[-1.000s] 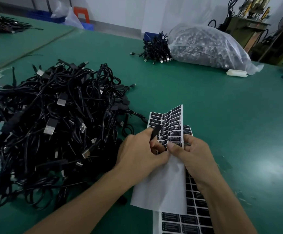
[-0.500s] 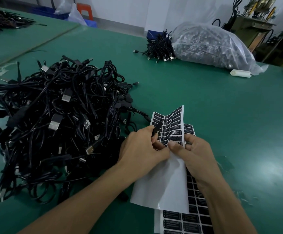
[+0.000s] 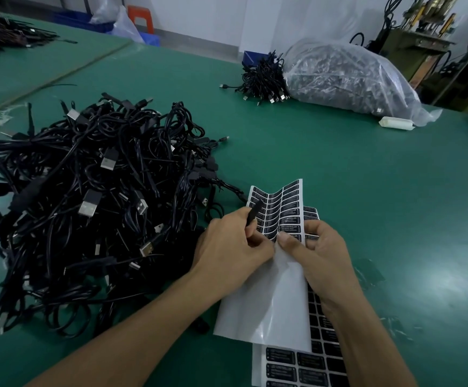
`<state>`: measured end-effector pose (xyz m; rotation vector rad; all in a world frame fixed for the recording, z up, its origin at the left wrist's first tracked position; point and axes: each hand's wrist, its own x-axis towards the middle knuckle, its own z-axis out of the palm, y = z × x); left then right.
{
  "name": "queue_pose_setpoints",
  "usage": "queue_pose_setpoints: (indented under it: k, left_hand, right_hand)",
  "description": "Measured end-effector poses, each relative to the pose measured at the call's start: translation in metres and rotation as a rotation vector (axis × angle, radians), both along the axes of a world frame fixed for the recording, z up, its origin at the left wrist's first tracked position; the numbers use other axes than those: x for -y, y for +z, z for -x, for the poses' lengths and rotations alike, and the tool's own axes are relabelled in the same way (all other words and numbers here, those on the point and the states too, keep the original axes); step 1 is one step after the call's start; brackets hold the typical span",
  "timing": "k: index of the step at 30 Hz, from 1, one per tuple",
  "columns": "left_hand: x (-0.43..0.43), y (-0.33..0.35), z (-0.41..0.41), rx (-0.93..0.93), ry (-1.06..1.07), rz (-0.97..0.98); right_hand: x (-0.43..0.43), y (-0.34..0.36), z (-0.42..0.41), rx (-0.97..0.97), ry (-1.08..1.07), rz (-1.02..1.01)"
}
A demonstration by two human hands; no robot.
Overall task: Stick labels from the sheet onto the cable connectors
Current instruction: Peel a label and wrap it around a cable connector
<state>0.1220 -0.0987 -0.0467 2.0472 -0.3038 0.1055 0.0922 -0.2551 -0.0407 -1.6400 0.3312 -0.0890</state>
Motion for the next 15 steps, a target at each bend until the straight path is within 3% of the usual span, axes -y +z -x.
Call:
queue_pose_setpoints:
  k: [2, 8, 13, 15]
  left_hand:
    - [-0.0011, 0.0013, -0.0016, -0.019, 0.030, 0.055]
    - [-0.0059, 0.0023, -0.0086, -0.057, 0.134, 0.358]
    - [-0.0060, 0.0041, -0.0074, -0.084, 0.117, 0.374]
    - [-0.0055, 0.0039, -0.0064, -0.078, 0.117, 0.359]
  right_hand:
    - [0.0000, 0.0017, 0.0007, 0.011, -0.035, 0.055]
    - [0.0051, 0.0045, 0.0051, 0.088, -0.033, 0.536]
    - [0.0090, 0.0038, 0.0083, 0.044, -0.157, 0.828]
    - [0.0066, 0.0045, 0.0095, 0.156, -0.238, 0.888]
